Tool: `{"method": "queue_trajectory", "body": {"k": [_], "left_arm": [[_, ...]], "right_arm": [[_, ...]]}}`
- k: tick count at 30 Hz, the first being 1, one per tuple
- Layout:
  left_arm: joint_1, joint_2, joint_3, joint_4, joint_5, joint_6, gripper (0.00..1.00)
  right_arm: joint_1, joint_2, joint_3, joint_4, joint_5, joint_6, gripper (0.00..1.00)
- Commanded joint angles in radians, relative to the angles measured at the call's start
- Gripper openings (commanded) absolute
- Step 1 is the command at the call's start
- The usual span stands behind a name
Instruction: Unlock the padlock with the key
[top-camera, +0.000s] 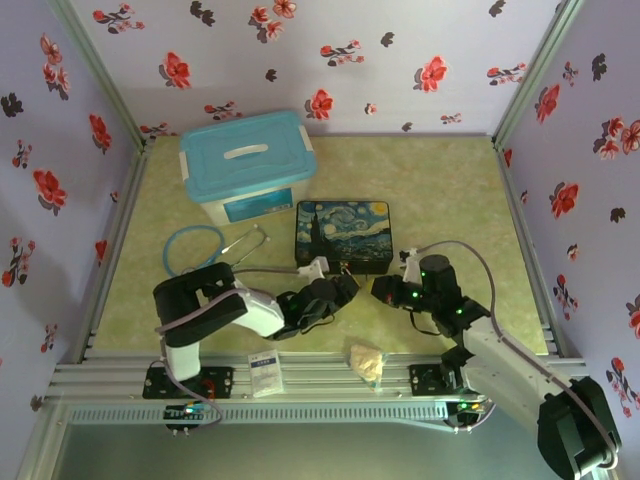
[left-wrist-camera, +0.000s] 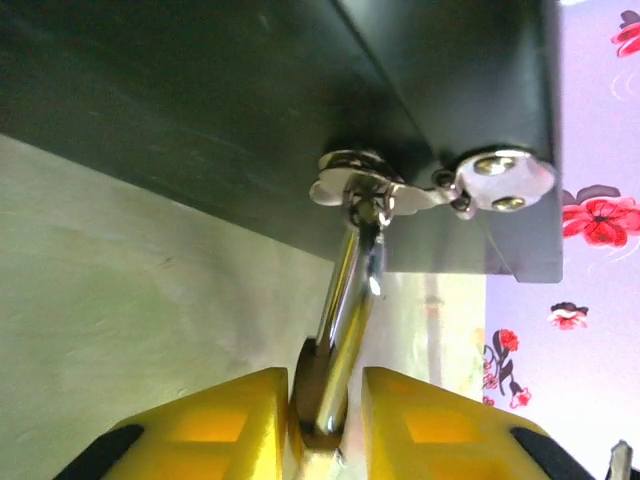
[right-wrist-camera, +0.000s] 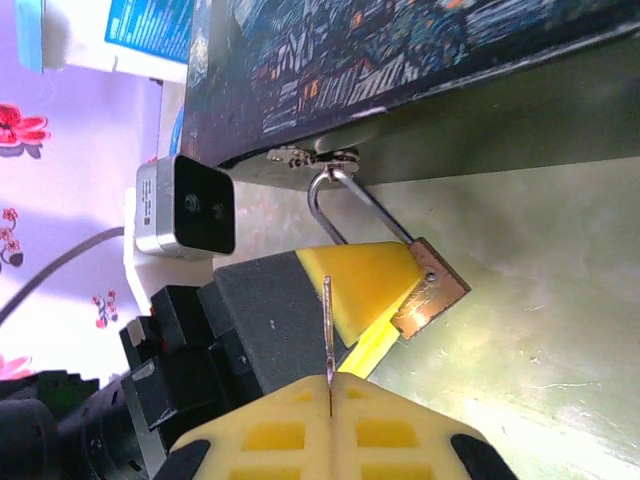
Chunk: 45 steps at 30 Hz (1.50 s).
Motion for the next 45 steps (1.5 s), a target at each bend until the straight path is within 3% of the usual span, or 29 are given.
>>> {"method": "queue_trajectory", "body": {"k": [1, 4, 8, 12, 17, 20, 26, 32, 34, 36, 37, 38, 39, 40, 42, 45], "left_arm": [[0.010, -0.099, -0.053, -0.051, -0.038, 0.053, 0.28], [0.012, -0.184, -0.093, -0.080, -0.059, 0.087, 0.39], [0.009, -0.297, -0.143, 0.006, -0.060, 0.266, 0.43], [0.066, -0.340, -0.132, 0.045, 0.157, 0.425, 0.45], [0.110, -0.299, -0.076, 0.060, 0.394, 0.462, 0.43], [0.118, -0.239, -0.055, 0.143, 0.467, 0.415, 0.35], [0.111, -0.218, -0.053, 0.195, 0.472, 0.403, 0.31], [0.111, -0.229, -0.081, 0.199, 0.456, 0.394, 0.12], [0.108, -0.220, -0.086, 0.205, 0.458, 0.386, 0.01], [0.108, -0.223, -0.092, 0.209, 0.457, 0.393, 0.00], [0.109, -0.228, -0.093, 0.205, 0.453, 0.395, 0.00], [0.111, -0.239, -0.096, 0.202, 0.442, 0.397, 0.00], [0.109, -0.251, -0.099, 0.198, 0.427, 0.396, 0.00], [0.110, -0.268, -0.103, 0.196, 0.401, 0.388, 0.00], [0.106, -0.301, -0.124, 0.209, 0.323, 0.348, 0.00], [0.088, -0.344, -0.132, 0.232, 0.202, 0.300, 0.00]], "right_arm": [[-0.006, -0.003, 0.040, 0.007, -0.055, -0.079, 0.00], [-0.005, 0.009, 0.041, 0.068, -0.111, -0.075, 0.00], [-0.005, 0.018, 0.065, 0.063, -0.160, -0.093, 0.00], [0.005, 0.019, 0.064, 0.141, -0.206, -0.050, 0.00], [0.027, 0.035, 0.068, 0.163, -0.205, -0.044, 0.00], [0.044, 0.031, 0.070, 0.179, -0.202, -0.039, 0.00], [0.049, 0.035, 0.068, 0.176, -0.209, -0.039, 0.00], [0.049, 0.025, 0.049, 0.208, -0.202, -0.019, 0.00], [0.049, 0.028, 0.045, 0.221, -0.199, -0.012, 0.00], [0.049, 0.030, 0.046, 0.223, -0.197, -0.006, 0.00], [0.049, 0.028, 0.043, 0.229, -0.193, -0.001, 0.05], [0.049, 0.025, 0.039, 0.239, -0.186, 0.006, 0.21], [0.049, 0.015, 0.031, 0.256, -0.171, 0.021, 0.45], [0.049, 0.008, 0.017, 0.287, -0.155, 0.046, 0.58], [0.049, -0.003, -0.018, 0.395, -0.121, 0.126, 0.73], [0.052, 0.017, -0.054, 0.570, -0.079, 0.233, 0.77]]}}
